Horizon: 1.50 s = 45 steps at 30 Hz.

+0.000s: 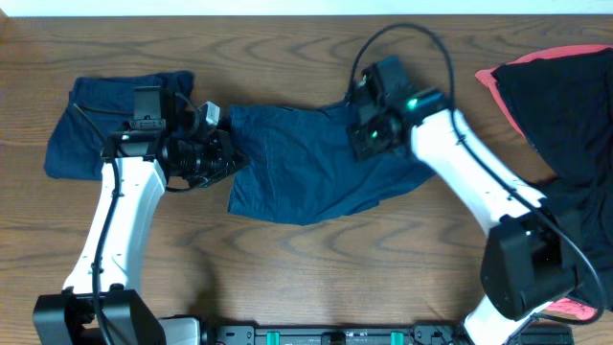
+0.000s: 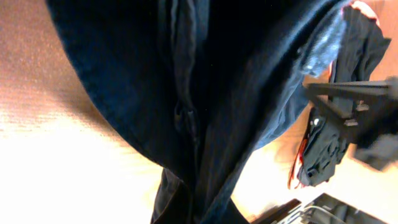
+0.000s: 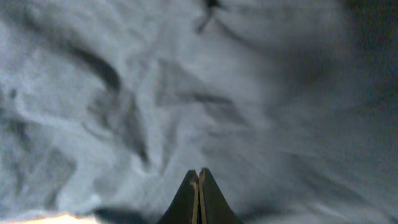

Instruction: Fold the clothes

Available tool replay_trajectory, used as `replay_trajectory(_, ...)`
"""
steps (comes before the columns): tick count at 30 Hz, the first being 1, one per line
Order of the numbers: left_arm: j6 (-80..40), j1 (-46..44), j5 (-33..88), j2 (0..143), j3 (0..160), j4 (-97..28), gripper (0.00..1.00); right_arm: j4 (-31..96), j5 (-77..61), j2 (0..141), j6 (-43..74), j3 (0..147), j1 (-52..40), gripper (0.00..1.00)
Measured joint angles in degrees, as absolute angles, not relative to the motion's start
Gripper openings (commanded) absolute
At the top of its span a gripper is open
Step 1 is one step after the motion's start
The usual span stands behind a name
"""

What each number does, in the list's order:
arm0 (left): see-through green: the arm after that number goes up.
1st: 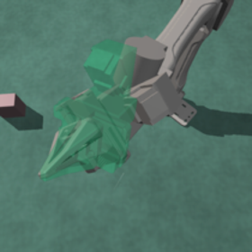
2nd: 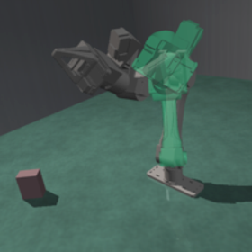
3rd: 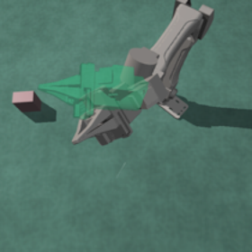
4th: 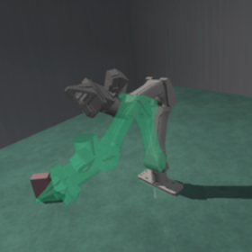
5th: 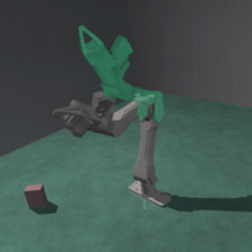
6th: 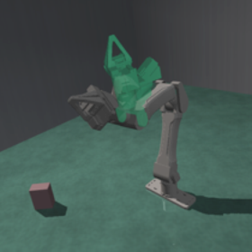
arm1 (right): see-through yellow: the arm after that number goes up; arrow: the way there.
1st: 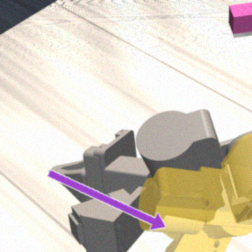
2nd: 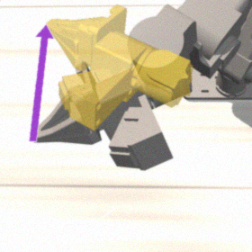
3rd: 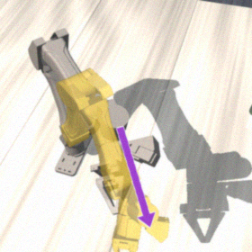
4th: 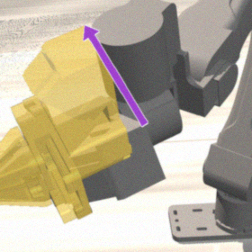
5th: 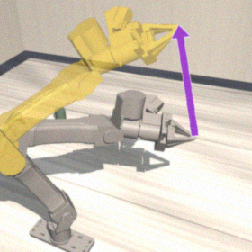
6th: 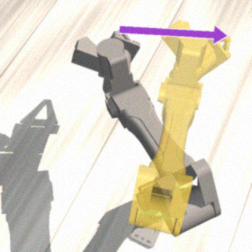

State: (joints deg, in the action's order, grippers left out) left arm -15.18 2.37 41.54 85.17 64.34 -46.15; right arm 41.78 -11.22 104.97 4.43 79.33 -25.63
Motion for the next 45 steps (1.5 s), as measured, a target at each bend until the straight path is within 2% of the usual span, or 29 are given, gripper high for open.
replay_trajectory(4, -17.3, 2.4, 41.6, 85.2, 64.3, -46.0, 0.06, 30.3, -13.0, 105.0, 7.0, 71.1, -29.6, 0.01)
replay_trajectory(8, -19.1, 2.3, 42.3, 85.2, 65.6, -46.2, 0.06, 24.0, -13.6, 105.0, 9.4, 65.6, -33.7, 0.01)
replay_trajectory(20, -25.5, 2.4, 44.7, 85.2, 74.8, -46.2, 0.06, 19.0, -11.1, 105.7, 14.8, 62.1, -39.5, 0.01)
replay_trajectory(32, -26.8, 2.4, 45.5, 85.2, 74.8, -46.2, 0.06, 6.8, -6.6, 107.3, 16.1, 62.1, -37.8, 0.01)
replay_trajectory(37, -27.2, 2.4, 45.5, 85.2, 74.8, -45.5, 0.06, 5.7, -5.8, 108.2, 16.1, 62.2, -35.6, 0.01)
replay_trajectory(45, -29.8, 2.4, 45.7, 85.2, 74.8, -40.7, 0.06, 3.0, -12.0, 115.0, 16.8, 63.3, -37.8, 0.01)
